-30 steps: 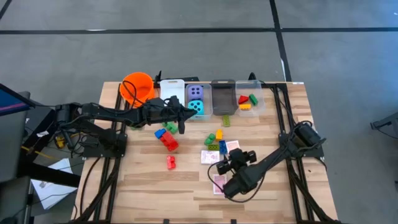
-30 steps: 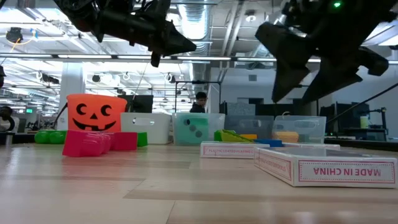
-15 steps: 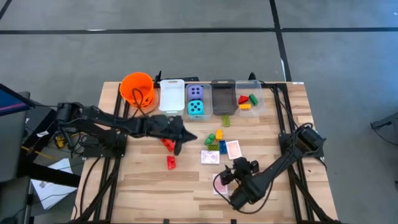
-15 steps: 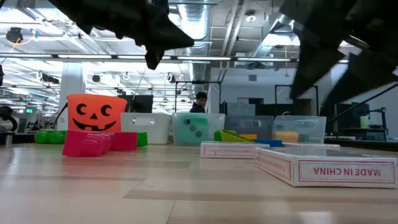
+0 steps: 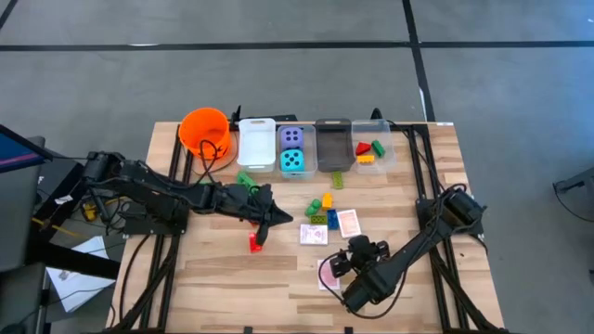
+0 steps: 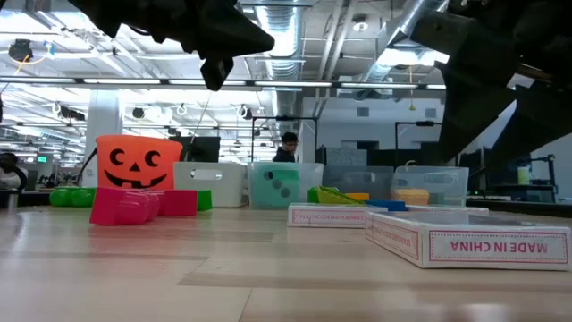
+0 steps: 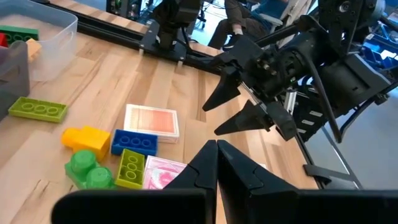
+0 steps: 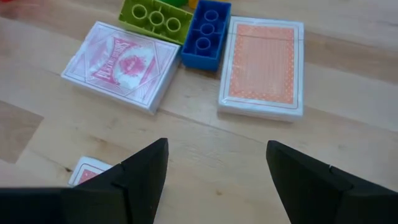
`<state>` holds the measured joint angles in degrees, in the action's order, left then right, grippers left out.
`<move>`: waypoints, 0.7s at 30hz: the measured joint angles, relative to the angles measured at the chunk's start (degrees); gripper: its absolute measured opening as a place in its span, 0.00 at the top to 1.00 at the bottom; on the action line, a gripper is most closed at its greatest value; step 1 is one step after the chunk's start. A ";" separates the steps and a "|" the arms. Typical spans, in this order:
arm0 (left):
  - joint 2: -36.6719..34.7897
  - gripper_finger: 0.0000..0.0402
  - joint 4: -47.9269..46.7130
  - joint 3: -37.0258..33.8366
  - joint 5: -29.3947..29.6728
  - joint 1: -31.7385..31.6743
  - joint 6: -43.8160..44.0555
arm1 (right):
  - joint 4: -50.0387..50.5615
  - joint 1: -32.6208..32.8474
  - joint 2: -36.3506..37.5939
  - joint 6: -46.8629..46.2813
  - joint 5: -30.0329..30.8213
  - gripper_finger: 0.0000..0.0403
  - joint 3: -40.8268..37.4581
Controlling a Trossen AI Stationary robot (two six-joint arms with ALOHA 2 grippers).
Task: Pick & Place Toys
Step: Put the orange deck of cards into the black bin
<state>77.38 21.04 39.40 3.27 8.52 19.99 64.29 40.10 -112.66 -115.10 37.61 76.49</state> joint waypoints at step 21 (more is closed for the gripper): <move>0.00 1.00 -0.07 0.00 0.20 1.76 0.02 | -0.44 -0.81 0.00 5.76 4.04 0.34 0.00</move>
<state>77.38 20.97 39.40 3.46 10.28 20.01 63.85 39.29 -112.66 -109.35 41.65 76.49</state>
